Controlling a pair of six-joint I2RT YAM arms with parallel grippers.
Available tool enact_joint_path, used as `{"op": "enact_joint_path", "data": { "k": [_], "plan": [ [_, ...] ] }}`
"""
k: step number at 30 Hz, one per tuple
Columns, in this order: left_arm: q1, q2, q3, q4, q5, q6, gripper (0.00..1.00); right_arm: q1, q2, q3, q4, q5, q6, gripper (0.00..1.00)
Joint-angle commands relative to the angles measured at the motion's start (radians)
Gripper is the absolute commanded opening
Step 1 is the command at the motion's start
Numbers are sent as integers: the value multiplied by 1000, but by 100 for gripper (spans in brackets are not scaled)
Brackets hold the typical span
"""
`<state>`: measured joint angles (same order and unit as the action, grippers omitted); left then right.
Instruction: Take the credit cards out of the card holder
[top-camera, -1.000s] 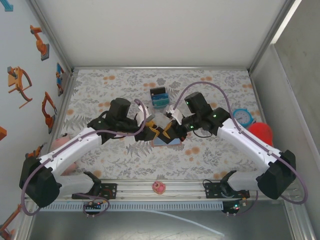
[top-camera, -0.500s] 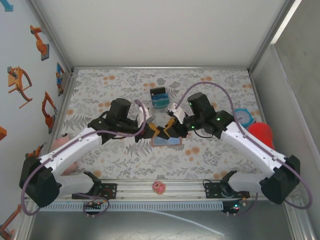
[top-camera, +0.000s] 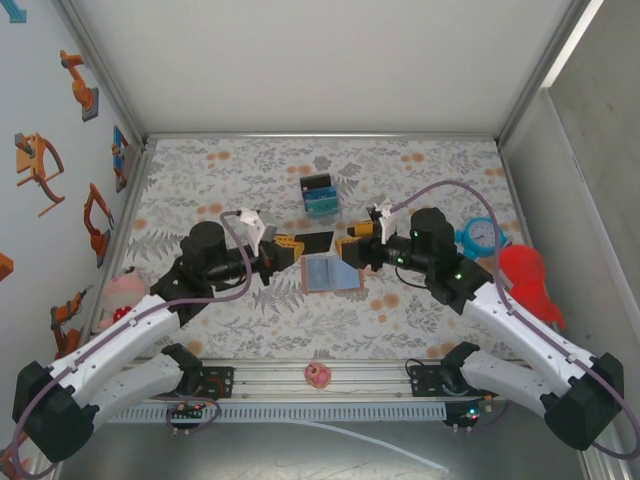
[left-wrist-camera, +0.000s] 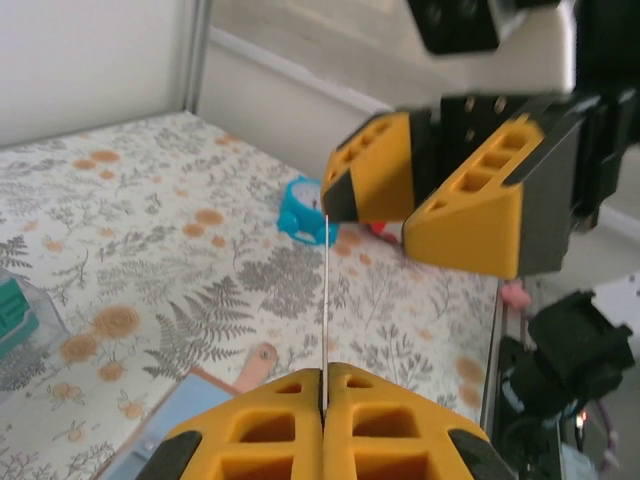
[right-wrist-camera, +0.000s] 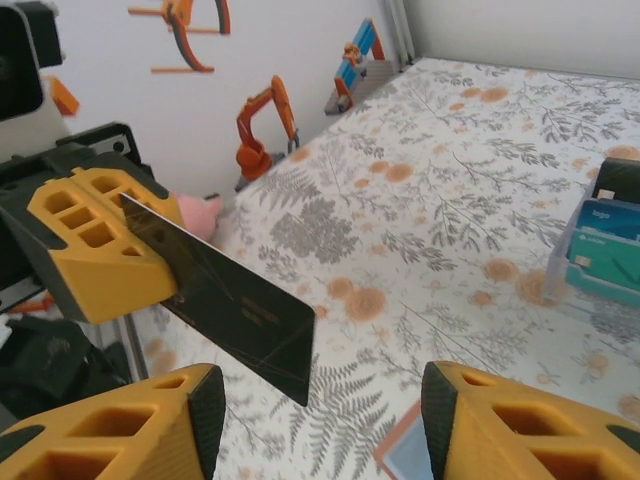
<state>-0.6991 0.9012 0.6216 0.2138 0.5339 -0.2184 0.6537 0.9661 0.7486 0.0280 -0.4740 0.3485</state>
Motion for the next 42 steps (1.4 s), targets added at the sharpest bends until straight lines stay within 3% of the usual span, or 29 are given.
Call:
{"op": "enact_joint_path", "data": {
  "k": [1,8,14,18,20,23,25,28,31,36,42],
  "plan": [
    [0,-23,-31,167,-29,-140,0,-8,21,-42,309,-80,194,54],
    [0,-8,-48,267,7,-212,0,-7,137,-37,506,-207,309,54],
    [-2,22,-58,349,20,-245,0,-8,213,-22,615,-307,353,42],
    [-3,42,-64,394,16,-265,0,-8,198,-29,645,-333,344,25],
    [-2,51,-63,406,17,-271,0,-8,183,-36,644,-332,336,2],
    [-2,58,-61,405,17,-278,0,-8,159,-48,630,-324,317,0],
    [0,55,-54,383,17,-274,17,-8,143,-49,590,-315,291,0],
    [1,30,-12,261,20,-206,60,-8,115,-40,497,-304,228,0],
    [1,-12,47,86,-2,-101,78,-8,86,-12,348,-298,135,0],
    [0,-24,186,-241,-70,72,79,-8,60,62,53,-332,-57,0],
    [0,60,363,-546,-51,248,77,-8,68,128,-161,-404,-210,0]
  ]
}}
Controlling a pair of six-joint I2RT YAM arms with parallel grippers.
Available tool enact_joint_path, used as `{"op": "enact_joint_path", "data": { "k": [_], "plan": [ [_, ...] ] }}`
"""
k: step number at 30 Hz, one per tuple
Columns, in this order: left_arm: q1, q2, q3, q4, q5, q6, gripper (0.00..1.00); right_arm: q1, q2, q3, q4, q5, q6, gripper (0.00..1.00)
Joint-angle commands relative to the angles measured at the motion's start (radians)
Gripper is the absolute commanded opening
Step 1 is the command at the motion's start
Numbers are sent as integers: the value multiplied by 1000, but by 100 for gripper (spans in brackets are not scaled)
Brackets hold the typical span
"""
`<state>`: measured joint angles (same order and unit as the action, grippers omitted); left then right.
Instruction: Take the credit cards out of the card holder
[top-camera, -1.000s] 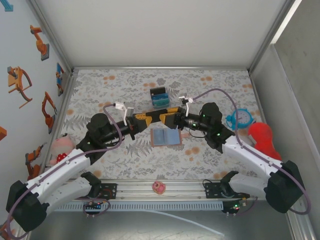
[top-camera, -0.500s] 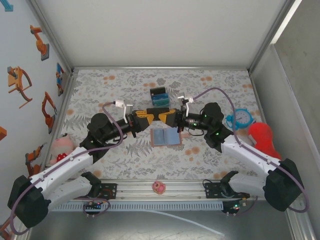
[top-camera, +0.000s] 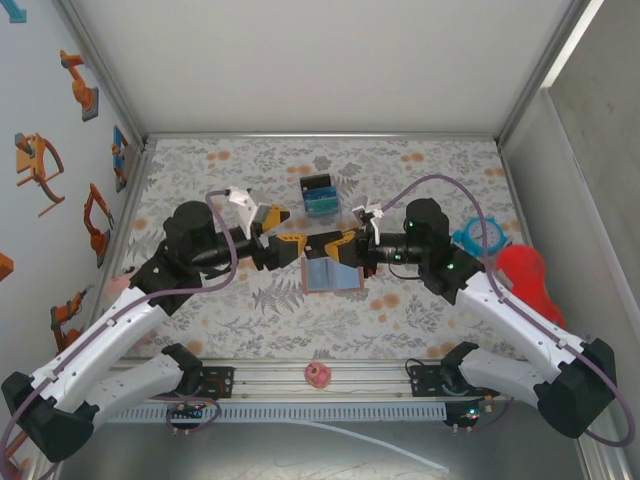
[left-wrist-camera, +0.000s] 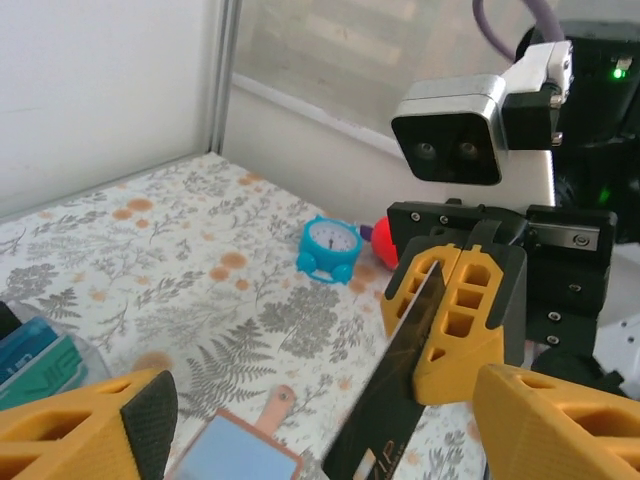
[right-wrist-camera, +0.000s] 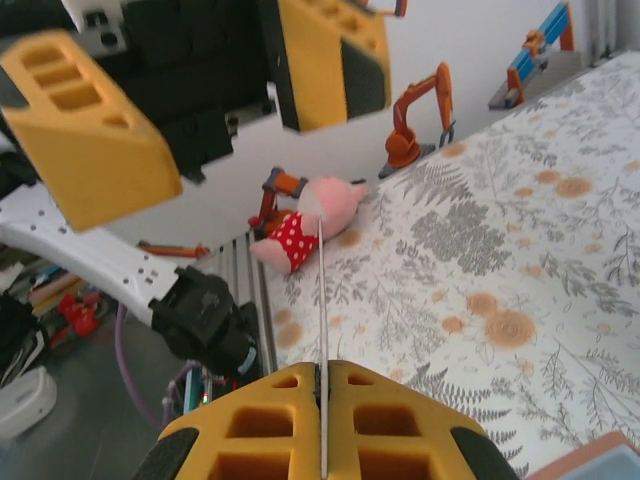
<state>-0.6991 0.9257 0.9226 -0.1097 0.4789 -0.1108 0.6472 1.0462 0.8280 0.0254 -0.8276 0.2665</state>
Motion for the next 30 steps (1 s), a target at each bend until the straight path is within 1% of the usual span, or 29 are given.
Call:
{"op": "enact_joint_path", "data": {
  "k": [1,5,7,11,14,18,19,26,28,29,30],
  "plan": [
    [0,52,88,-252,21,164,77,-1,-7,56,-181,-54,-147,0],
    [-2,104,137,-288,130,231,75,-1,10,73,-229,-66,-194,0],
    [-6,129,149,-291,176,258,72,-1,17,77,-238,-72,-209,0],
    [-15,183,174,-291,207,279,63,-1,26,77,-240,-82,-216,0],
    [-25,211,180,-286,262,302,62,-1,26,78,-242,-82,-220,0],
    [-41,244,178,-275,274,321,62,-1,23,78,-239,-83,-222,0],
    [-44,253,179,-274,273,323,60,-1,23,79,-237,-84,-222,0],
    [-47,293,182,-259,276,329,28,-2,29,80,-237,-87,-228,0],
    [-47,299,186,-264,277,337,10,-1,30,79,-239,-78,-229,0],
    [-47,300,188,-267,277,340,3,-1,29,78,-239,-72,-228,0],
    [-47,300,190,-268,272,342,0,-2,28,77,-240,-64,-231,0]
  ]
}}
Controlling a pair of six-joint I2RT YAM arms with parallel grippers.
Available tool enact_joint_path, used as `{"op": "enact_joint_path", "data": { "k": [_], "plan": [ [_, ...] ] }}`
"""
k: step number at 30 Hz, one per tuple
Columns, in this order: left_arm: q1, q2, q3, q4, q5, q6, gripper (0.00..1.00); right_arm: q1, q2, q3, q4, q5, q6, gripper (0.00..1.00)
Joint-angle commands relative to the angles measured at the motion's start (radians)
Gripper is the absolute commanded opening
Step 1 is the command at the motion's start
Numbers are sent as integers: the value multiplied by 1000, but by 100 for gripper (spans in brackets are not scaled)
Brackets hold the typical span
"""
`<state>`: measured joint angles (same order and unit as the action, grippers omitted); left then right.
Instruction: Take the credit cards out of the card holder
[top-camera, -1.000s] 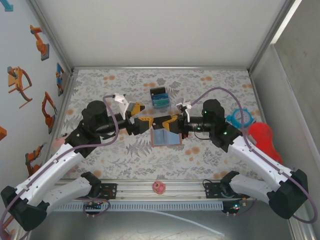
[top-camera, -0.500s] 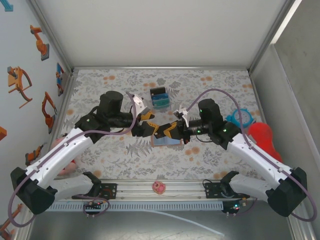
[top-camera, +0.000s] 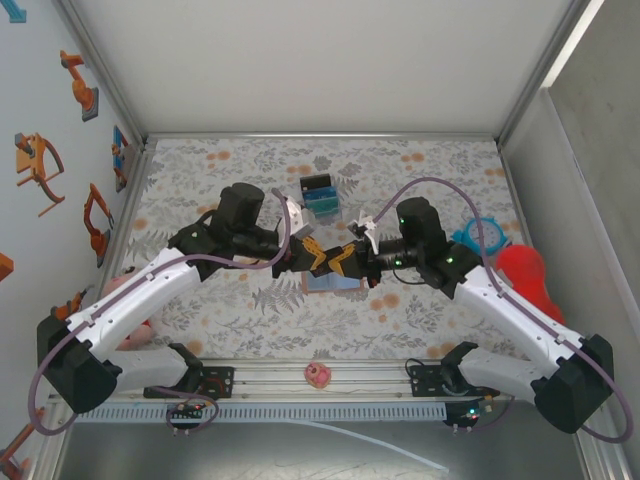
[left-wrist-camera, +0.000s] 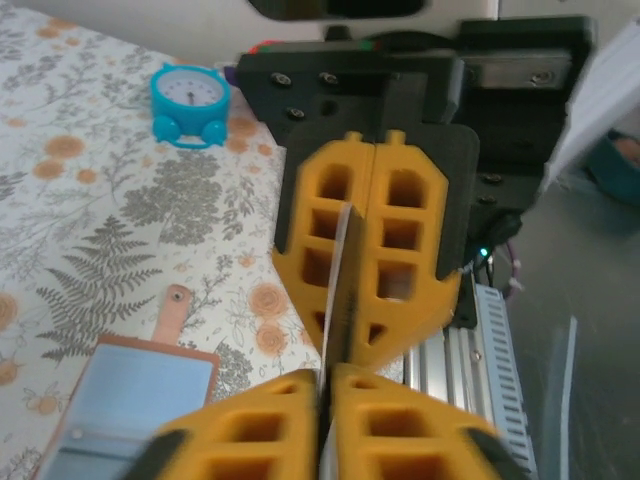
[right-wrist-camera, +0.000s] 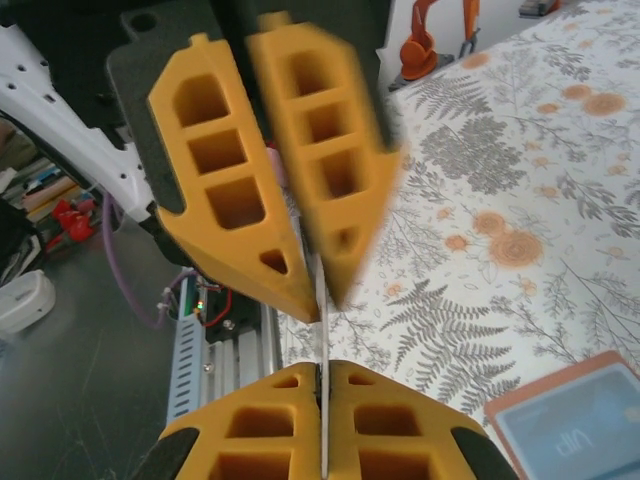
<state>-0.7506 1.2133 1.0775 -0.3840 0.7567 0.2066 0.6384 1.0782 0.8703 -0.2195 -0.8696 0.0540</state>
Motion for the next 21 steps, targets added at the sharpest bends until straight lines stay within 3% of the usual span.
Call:
{"op": "enact_joint_path", "data": {
  "k": [1,3,5,6,9,16,21],
  "plan": [
    [5,11,37,3,-17,22,0,7,-7,33,5,-12,-19,0],
    [7,8,44,-2,-58,18,0,8,-13,33,-1,23,-19,4],
    [8,1,46,-1,-110,8,0,7,-21,33,-9,71,-18,34],
    [10,-5,46,0,-133,9,0,7,-26,33,-13,96,-19,43],
    [27,-17,42,10,-178,22,0,8,-45,33,-27,155,-26,58],
    [71,30,90,2,-282,181,0,7,-118,20,-20,349,4,69],
    [193,174,205,-5,-192,286,0,7,-149,27,-21,533,70,72]
  ]
}}
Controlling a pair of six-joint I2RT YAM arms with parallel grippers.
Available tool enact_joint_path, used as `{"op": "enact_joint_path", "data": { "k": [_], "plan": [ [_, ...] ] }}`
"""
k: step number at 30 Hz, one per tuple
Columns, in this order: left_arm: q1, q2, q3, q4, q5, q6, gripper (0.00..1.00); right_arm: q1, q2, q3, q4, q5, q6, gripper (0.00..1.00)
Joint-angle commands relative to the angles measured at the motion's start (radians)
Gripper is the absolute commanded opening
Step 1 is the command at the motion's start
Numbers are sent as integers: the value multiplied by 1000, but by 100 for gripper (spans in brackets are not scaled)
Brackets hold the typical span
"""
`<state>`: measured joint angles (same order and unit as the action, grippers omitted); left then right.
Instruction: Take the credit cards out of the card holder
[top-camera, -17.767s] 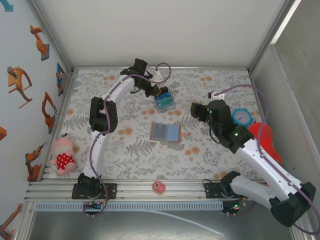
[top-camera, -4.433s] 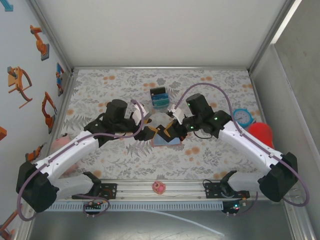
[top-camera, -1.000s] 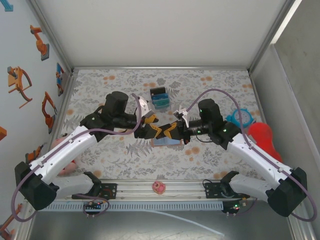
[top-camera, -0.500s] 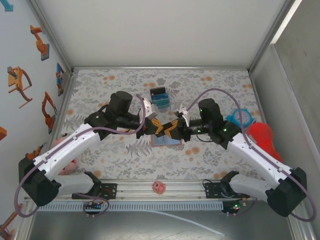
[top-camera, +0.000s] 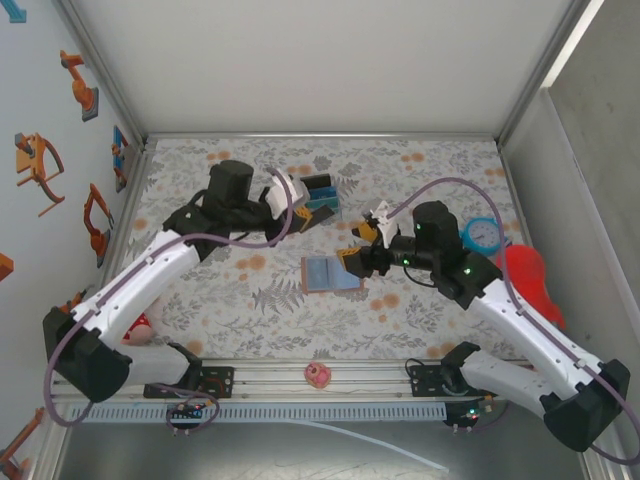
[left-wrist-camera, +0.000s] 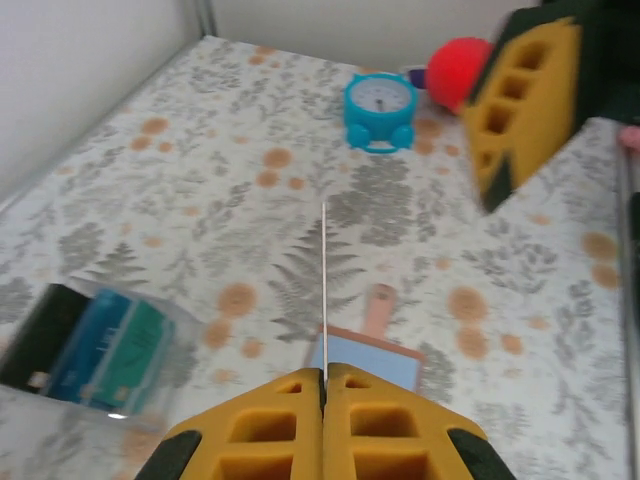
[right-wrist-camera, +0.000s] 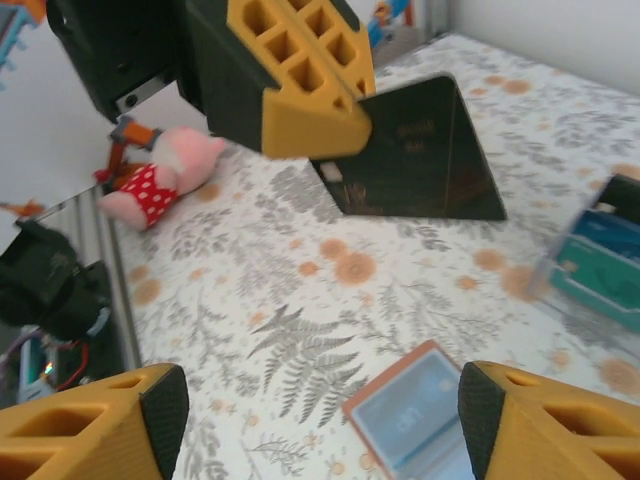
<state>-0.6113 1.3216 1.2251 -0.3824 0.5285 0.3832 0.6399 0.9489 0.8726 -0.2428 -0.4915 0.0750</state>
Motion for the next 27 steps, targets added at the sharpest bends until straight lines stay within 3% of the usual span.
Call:
{"op": "enact_joint_path", "data": {
  "k": [1,6,13,27],
  "plan": [
    [72,97,80,-6,56,129,0,5,-21,26,-1,186,60,73],
    [148,287,230,-11,130,221,0,6,-18,38,-25,310,137,73],
    [187,528,461,-69,145,310,0,6,-9,39,-35,450,240,72],
    [195,828,712,-165,100,501,0,6,26,48,-45,554,335,71]
  ]
}}
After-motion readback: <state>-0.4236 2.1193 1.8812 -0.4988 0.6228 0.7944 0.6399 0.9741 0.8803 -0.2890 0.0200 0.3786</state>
